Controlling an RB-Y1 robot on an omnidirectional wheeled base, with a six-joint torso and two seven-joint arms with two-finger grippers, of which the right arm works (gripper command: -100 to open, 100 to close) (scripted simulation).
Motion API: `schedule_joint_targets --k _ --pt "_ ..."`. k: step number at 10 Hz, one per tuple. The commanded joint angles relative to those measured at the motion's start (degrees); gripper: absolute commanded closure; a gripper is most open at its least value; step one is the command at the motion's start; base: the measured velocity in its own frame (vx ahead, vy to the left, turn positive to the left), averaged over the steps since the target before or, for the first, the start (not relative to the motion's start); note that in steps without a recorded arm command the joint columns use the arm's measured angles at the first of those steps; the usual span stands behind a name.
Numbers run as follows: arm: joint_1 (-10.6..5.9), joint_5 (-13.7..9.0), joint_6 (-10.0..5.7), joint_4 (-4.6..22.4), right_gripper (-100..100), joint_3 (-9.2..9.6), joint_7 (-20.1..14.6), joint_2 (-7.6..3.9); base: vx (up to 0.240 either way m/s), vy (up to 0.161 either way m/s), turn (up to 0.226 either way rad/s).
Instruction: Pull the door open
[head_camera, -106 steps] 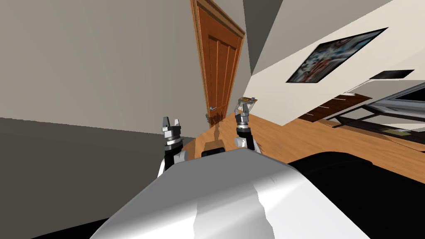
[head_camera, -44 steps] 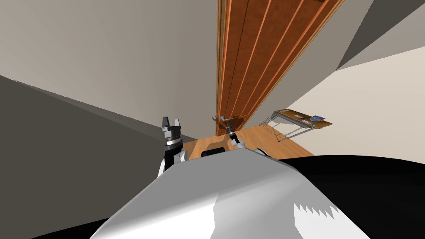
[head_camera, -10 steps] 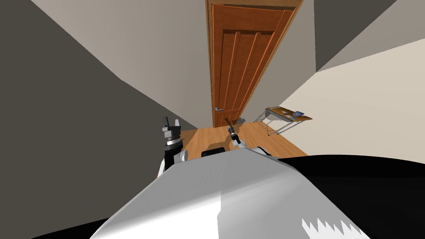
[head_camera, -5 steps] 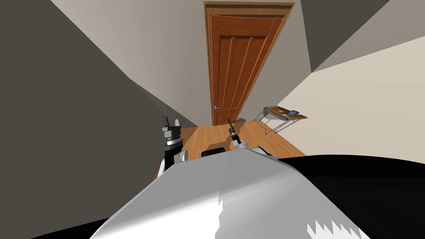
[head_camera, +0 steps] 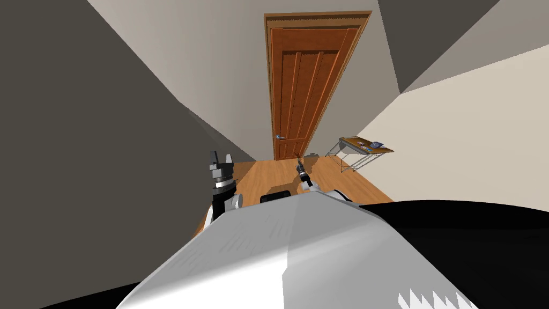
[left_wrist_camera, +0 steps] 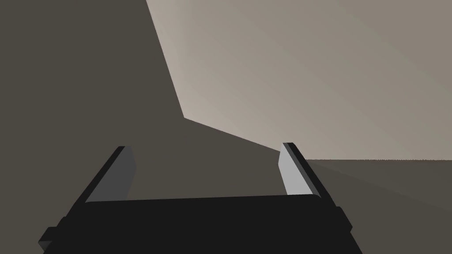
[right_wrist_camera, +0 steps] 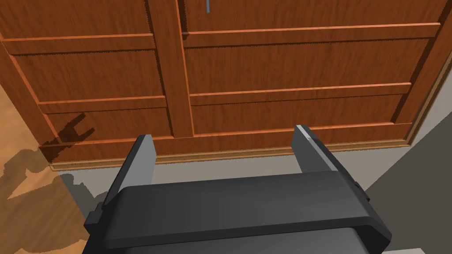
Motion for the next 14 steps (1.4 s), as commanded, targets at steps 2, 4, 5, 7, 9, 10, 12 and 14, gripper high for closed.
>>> schedule_joint_targets --k 2,4,5,7,9,10,12,14 --pt "0.31 -0.2 -0.09 0.1 -100 -0.48 -0.1 -0.25 -0.179 -0.073 0.059" --pt "0.49 -0.4 -0.27 0.3 -100 -0.86 -0.2 -0.48 -0.168 -0.111 0.068" --pt "0.57 -0.5 -0.36 0.4 -100 -1.05 -0.3 -0.6 -0.187 -0.079 0.064" --pt "0.8 -0.7 -0.59 0.7 -100 -1.55 -0.4 -0.9 -0.202 -0.065 0.068" --pt "1.12 -1.1 -0.91 1.1 -100 -2.23 -0.6 -1.32 -0.208 -0.128 0.121" --pt "1.12 -1.1 -0.91 1.1 -100 -2.23 -0.6 -1.32 -0.134 -0.097 0.014" --pt "1.6 -1.5 -1.39 1.7 -100 -3.27 -0.9 -1.96 -0.184 -0.15 0.143" --pt "2.01 -2.0 -1.81 2.2 -100 -4.18 -1.2 -2.51 -0.14 -0.142 0.118"
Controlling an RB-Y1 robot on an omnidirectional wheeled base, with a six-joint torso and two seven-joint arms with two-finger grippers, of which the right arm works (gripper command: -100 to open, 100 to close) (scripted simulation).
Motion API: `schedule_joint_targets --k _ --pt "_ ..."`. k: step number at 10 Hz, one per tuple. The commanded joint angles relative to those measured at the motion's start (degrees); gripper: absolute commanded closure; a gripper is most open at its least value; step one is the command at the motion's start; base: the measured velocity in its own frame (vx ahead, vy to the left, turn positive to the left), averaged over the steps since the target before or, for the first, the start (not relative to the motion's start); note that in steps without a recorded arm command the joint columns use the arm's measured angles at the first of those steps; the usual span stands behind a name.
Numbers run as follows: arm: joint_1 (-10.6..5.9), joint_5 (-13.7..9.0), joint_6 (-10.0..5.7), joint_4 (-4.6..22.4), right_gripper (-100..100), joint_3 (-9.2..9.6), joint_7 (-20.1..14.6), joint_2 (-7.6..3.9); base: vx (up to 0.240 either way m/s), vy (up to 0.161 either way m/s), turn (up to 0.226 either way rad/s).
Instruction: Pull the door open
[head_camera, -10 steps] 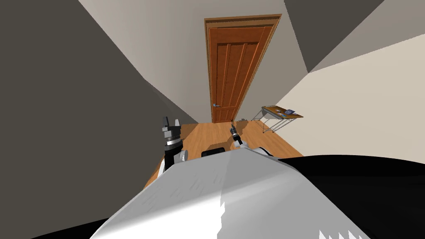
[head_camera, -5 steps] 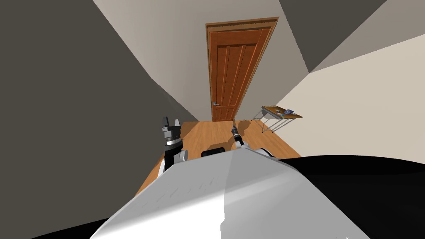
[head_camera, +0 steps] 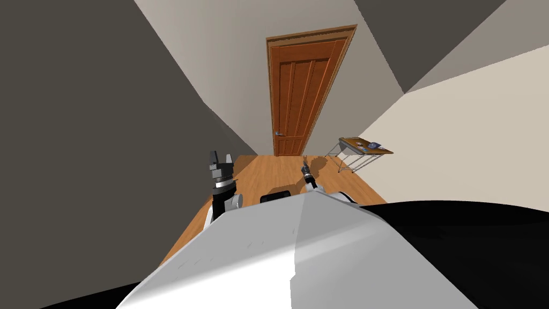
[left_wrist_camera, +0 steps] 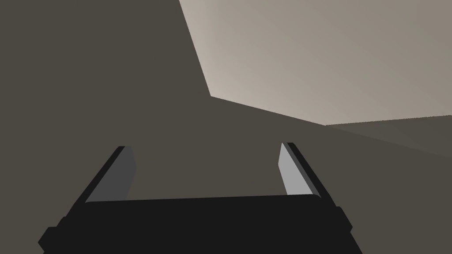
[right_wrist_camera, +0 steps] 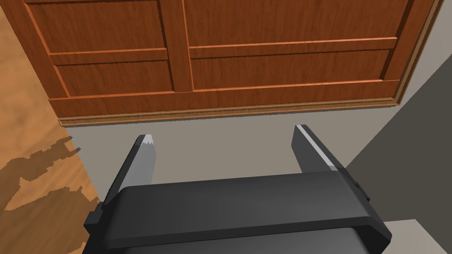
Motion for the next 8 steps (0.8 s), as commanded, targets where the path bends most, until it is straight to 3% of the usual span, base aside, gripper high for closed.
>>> schedule_joint_targets --k 1,4,8 --pt "0.28 -0.4 -0.65 0.9 -100 -0.86 -0.3 -0.52 -0.093 -0.157 0.14" --pt "0.94 -1.1 -1.32 1.7 -100 -2.3 -0.7 -1.4 -0.042 -0.124 0.12" --pt "1.79 -2.0 -2.18 2.8 -100 -4.14 -1.3 -2.53 0.11 -0.118 0.125"
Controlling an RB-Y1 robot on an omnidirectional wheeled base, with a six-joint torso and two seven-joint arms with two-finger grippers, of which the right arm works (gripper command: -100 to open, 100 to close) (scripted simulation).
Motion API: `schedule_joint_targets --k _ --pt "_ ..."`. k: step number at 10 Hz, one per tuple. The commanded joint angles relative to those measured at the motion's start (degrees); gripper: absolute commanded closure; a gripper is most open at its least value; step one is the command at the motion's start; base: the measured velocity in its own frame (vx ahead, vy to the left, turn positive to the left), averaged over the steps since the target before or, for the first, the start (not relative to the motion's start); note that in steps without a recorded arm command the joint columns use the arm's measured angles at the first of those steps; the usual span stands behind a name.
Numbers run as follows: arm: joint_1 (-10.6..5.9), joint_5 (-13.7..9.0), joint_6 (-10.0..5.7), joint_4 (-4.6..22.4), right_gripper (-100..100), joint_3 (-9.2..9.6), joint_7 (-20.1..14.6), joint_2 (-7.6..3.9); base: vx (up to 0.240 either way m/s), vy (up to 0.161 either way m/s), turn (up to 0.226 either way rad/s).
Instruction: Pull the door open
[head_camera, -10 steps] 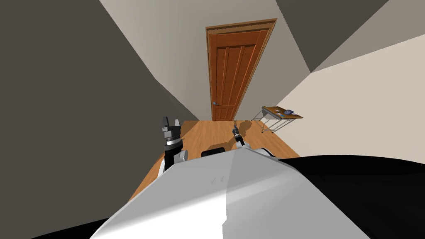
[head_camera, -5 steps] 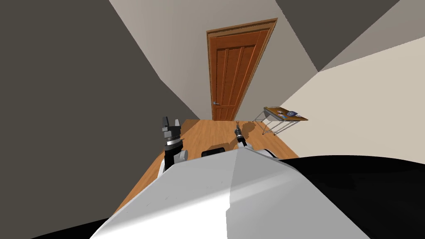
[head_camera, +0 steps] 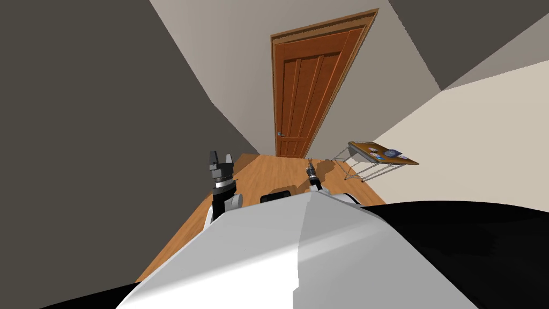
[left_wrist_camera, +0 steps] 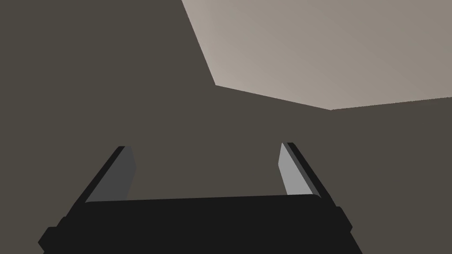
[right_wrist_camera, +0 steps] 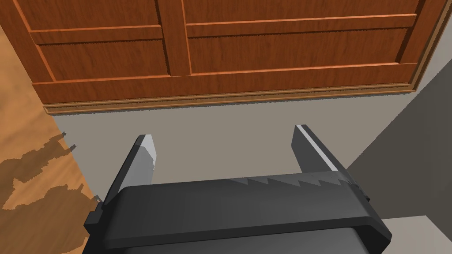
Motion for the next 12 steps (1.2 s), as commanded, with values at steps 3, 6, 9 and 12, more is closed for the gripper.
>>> schedule_joint_targets --k 3,6,9,12 --pt "0.56 -0.4 -0.08 -0.1 -100 -0.81 -0.1 -0.35 0.144 -0.037 0.044" --pt "0.96 -0.8 -0.48 0.4 -100 -1.67 -0.3 -0.88 0.171 -0.023 0.059" --pt "1.18 -1.0 -0.7 0.6 -100 -2.15 -0.5 -1.17 0.146 -0.015 0.031" --pt "1.41 -1.3 -0.93 0.9 -100 -2.64 -0.6 -1.47 0.195 -0.013 0.037"
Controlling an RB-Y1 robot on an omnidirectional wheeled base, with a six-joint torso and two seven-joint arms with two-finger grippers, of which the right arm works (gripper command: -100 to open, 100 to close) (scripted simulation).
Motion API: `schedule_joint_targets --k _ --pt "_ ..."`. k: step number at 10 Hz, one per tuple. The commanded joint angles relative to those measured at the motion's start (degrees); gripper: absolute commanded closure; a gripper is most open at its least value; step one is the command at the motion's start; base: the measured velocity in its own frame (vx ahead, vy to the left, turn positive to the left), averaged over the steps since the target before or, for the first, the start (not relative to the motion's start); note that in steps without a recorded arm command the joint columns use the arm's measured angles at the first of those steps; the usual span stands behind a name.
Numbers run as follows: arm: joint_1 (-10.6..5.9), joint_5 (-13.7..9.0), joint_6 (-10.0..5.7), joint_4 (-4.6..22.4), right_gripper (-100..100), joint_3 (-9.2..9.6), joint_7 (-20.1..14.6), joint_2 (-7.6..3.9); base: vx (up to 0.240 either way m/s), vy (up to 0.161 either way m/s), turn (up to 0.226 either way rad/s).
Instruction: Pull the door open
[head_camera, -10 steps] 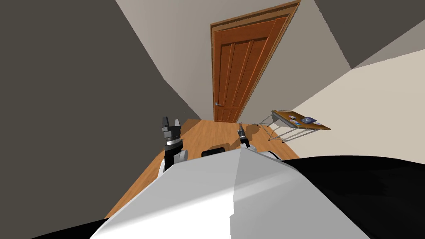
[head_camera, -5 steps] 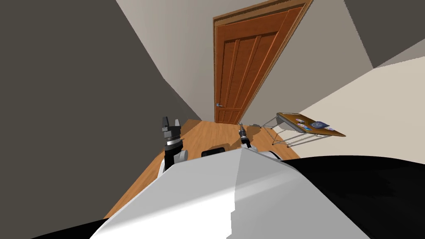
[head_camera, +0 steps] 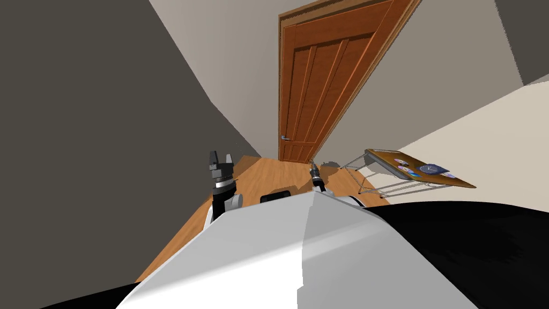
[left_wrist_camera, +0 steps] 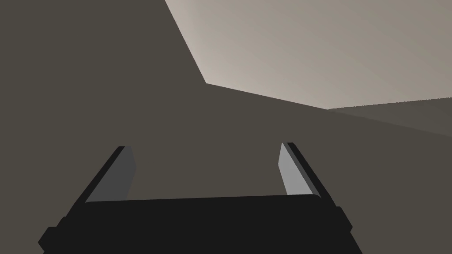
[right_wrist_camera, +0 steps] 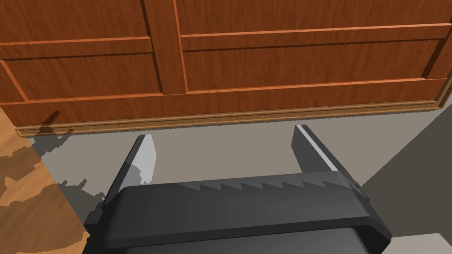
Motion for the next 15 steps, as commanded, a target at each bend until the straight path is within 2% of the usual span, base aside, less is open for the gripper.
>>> schedule_joint_targets --k 1,15 --pt "-0.77 0.0 -1.02 1.9 -100 -0.01 -0.3 -0.19 0.129 0.023 0.011" --pt "-0.05 -0.7 -1.76 2.8 -100 -1.58 -0.7 -1.16 0.214 0.027 0.02"
